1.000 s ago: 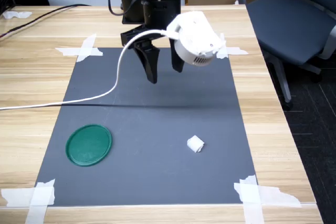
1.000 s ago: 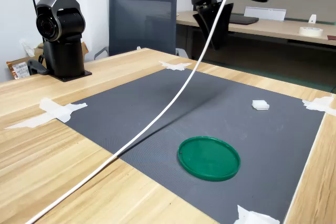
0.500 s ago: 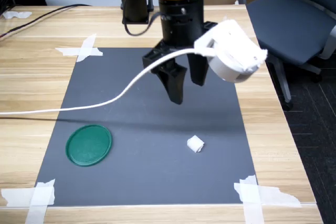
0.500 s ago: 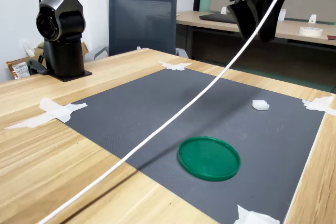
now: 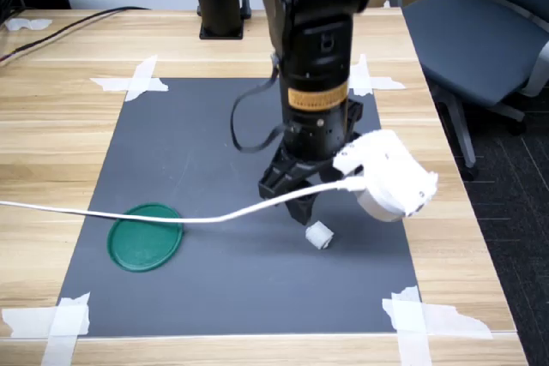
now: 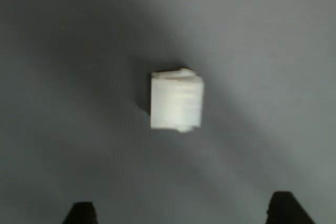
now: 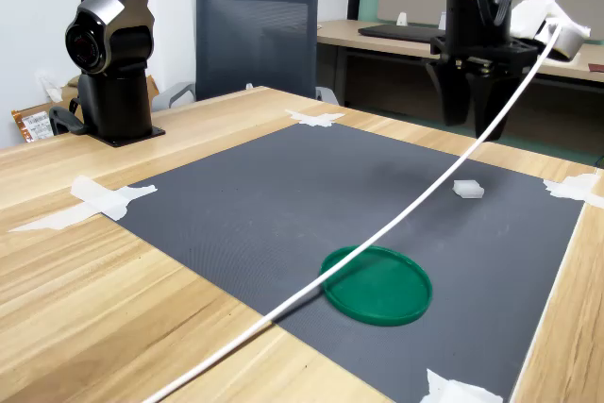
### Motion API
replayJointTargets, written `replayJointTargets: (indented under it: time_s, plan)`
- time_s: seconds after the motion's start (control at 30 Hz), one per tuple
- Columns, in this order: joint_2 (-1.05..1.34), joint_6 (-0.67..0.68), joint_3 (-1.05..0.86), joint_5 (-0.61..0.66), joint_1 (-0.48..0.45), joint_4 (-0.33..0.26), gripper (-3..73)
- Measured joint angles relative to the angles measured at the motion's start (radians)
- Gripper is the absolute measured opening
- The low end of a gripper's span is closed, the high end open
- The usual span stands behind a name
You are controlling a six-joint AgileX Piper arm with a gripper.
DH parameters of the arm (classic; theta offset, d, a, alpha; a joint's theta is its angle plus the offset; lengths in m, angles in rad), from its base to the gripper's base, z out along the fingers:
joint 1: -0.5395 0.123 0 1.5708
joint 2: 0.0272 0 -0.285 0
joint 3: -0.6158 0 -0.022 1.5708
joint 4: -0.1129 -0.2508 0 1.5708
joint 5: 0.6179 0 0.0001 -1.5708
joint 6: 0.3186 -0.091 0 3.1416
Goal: Grasp a white terminal and put it in the green lid.
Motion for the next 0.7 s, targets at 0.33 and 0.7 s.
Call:
replayJointTargets:
  time_s: [0.33,0.7]
  plan:
    - [-0.071,0.012,0.005,-0.048,0.000,0.007,61.6]
    - [-0.122,0.016,0.005,-0.062,0.000,-0.021,61.2]
